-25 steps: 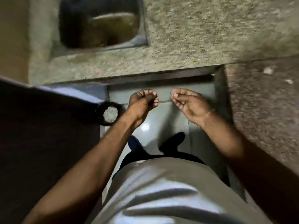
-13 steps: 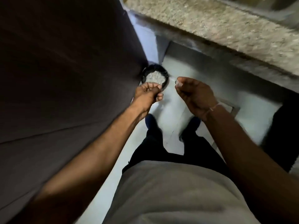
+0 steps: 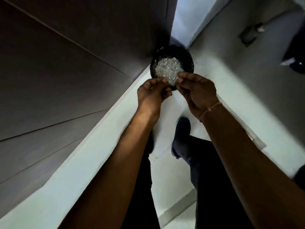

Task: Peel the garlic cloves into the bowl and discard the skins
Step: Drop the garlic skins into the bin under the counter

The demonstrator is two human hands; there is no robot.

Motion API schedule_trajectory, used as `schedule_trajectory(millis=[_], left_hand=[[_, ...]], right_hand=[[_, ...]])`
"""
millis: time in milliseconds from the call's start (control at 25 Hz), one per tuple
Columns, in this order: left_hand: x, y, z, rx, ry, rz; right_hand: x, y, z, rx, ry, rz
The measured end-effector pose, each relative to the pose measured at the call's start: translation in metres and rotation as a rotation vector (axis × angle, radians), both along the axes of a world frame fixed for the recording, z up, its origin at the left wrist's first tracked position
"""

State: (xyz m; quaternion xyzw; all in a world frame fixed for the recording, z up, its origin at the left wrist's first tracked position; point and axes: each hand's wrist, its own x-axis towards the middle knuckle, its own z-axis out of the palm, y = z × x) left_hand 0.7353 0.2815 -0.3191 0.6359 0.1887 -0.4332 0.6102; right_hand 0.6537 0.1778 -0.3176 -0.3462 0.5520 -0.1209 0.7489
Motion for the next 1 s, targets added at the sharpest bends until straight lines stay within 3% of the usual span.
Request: schedule_trajectory(millis=[160, 320, 560, 720, 1000], left_hand=[[0.026, -0.022, -0.096, 0.018, -0.099, -0.004], [0.046, -0.046, -0.143, 0.009, -0.138, -0.025], [0.054, -0.053, -0.162, -0.004, -0.043, -0.122], [0.055, -0.053, -0.166, 0.055, -0.154, -0.123], [0.051, -0.068, -0.168, 0.07, -0.087, -0.028]], right_hand=[[0.029, -0.022, -0.108, -0.168, 0.091, 0.009], [0.046, -0.038, -0.162, -0.318, 0.142, 0.145], [0.048, -0.049, -0.18, -0.518, 0.222, 0.312], [0.044, -0.053, -0.183, -0.691, 0.316, 0.282], [0.041, -0.055, -0.176, -0.704, 0.258, 0.371]])
